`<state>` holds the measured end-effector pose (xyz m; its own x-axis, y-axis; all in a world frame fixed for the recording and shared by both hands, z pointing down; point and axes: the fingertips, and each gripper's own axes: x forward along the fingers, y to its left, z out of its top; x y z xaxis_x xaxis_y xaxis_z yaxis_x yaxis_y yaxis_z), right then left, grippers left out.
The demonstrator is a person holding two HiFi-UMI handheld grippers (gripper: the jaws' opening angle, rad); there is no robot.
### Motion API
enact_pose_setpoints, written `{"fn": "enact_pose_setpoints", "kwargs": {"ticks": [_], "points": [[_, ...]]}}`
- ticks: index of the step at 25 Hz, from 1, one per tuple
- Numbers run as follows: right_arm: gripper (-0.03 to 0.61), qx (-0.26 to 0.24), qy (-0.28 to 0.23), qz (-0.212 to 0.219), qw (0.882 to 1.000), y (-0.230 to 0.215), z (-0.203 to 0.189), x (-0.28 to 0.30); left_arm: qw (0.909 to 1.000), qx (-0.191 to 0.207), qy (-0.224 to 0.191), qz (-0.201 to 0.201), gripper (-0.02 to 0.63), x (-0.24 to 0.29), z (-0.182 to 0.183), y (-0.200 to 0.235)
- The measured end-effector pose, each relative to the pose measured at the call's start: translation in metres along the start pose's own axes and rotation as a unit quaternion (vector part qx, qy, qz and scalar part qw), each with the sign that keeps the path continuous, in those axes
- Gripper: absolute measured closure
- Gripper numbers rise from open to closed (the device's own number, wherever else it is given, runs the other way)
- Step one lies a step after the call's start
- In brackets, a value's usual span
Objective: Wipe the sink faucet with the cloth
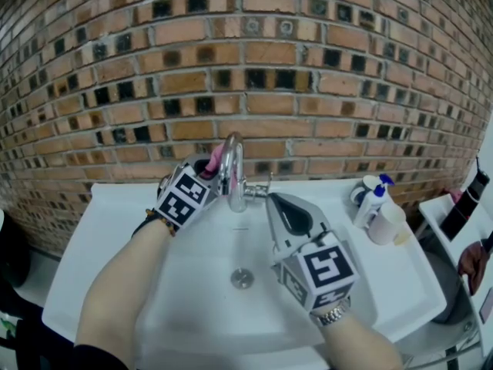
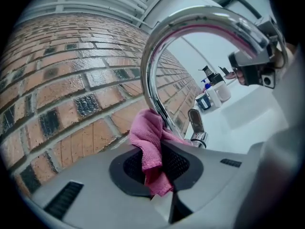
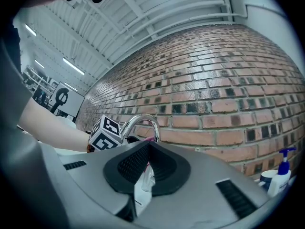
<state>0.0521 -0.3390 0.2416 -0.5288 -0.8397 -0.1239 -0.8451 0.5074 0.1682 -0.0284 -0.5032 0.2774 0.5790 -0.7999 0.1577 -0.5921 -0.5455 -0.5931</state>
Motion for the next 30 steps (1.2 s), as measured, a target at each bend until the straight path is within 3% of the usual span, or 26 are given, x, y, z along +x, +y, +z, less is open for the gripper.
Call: {"fn": "enact_pose_setpoints", "kwargs": {"ticks": [10,30], "points": [[0.568,-0.001,0.005,0.000,1.000,0.000,-0.004,0.002,0.9999,-0.008,0.013,0.005,0.558,0.003,-0.018,-0.004],[0.568,-0.001,0.016,0.005,1.000,0.001,-0.012,0.005,0.9963,-0.034,0.079,-0.005,0.558,0.016,-0.077,-0.026]]}}
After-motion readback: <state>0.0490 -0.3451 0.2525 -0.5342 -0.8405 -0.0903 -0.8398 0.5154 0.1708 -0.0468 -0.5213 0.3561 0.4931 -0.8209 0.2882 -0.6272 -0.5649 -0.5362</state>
